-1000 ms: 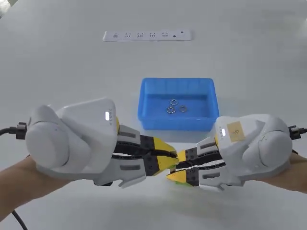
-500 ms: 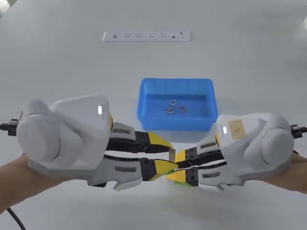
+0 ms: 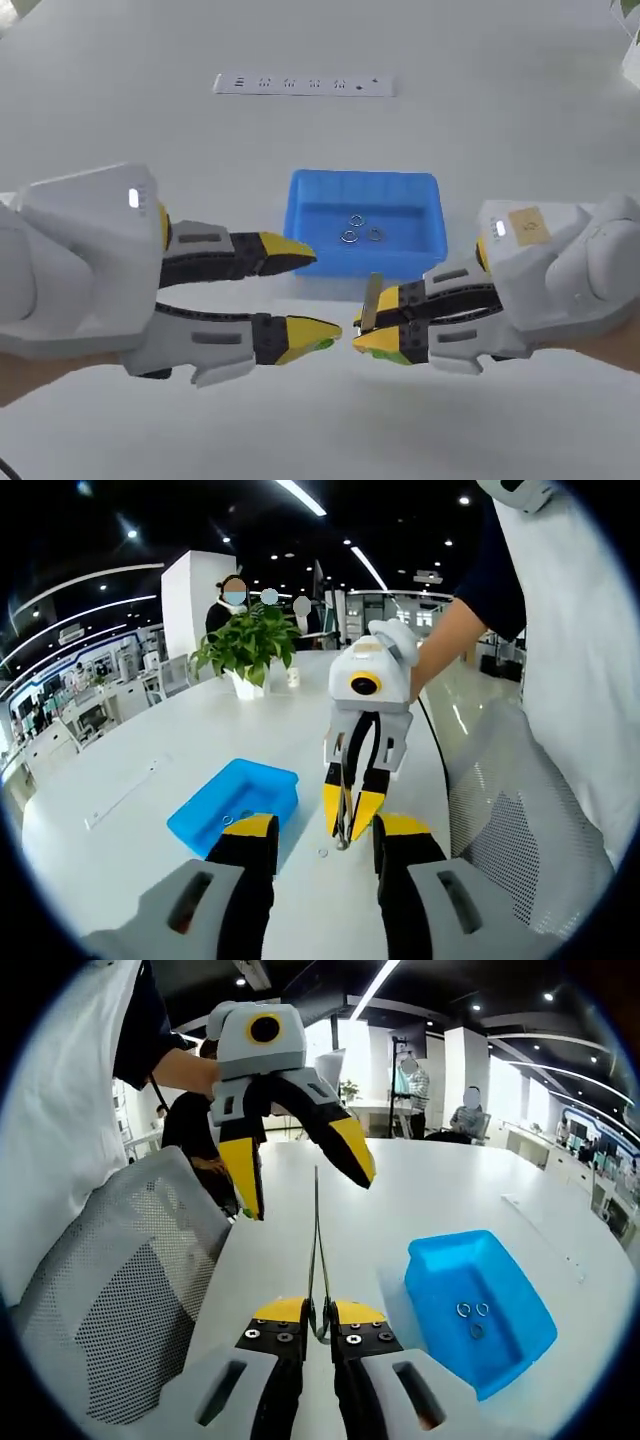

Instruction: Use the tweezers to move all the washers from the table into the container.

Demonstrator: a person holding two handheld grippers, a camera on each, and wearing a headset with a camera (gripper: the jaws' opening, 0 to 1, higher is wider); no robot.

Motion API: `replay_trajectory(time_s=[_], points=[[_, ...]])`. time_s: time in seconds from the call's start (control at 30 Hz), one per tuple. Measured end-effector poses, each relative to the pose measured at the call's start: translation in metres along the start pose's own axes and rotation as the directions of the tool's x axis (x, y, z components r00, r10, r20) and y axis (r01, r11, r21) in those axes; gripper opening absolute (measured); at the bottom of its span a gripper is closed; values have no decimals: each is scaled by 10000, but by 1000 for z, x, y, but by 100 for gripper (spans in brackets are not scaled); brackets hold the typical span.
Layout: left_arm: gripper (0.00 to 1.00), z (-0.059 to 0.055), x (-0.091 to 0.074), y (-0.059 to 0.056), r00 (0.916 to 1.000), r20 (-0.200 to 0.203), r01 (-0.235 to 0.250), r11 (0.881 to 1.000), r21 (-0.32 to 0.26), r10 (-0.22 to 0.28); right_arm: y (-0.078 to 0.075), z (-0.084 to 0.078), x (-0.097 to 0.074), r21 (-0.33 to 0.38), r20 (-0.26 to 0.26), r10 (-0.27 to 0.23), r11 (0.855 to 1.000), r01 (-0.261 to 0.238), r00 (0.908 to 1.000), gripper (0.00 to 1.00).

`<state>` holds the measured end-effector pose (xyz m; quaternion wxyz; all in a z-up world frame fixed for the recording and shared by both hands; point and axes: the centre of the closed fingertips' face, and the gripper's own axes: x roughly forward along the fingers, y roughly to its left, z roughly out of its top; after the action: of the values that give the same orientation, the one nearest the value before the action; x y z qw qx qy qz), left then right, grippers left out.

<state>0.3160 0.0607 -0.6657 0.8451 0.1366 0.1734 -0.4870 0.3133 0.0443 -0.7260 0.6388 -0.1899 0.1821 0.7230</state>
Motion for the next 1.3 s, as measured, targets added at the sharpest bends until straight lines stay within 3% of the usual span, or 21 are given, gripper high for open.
replay_trajectory(time_s=[0.1,0.17,0.23,0.33,0.57,0.87,1.1,1.17,1.3], points=[[57,1,-3,6,9997,5,-237,9990,-377,238,-5,8,-6,-87,37,-108,9999,108,9999,9],[58,7,-5,8,9988,346,-295,9940,-1050,332,-9,13,-10,-161,42,-161,9997,162,9999,9],[59,15,-9,10,9963,742,-361,9935,-1077,443,-11,18,-14,-262,53,-194,9995,195,9998,9],[62,16,-11,13,9950,856,-394,9906,-1308,509,-13,26,-18,-450,40,-154,9989,156,9999,9],[68,4,-15,18,9954,692,-531,9831,-1750,661,-29,42,-25,-523,273,-275,9982,289,9993,9],[68,-10,-16,23,9950,471,-777,9787,-1901,881,-74,65,-29,-645,654,-846,9940,888,9943,9],[68,-19,-16,28,9947,373,-856,9734,-2123,956,-105,55,-18,-633,426,-1143,9911,1169,9925,9],[68,-21,-15,31,9942,364,-905,9699,-2261,1012,-122,42,-15,-626,212,-1269,9898,1280,9917,9],[70,-24,-13,33,9937,358,-957,9686,-2293,1067,-135,24,-4,-487,-103,-1327,9900,1320,9911,9]])
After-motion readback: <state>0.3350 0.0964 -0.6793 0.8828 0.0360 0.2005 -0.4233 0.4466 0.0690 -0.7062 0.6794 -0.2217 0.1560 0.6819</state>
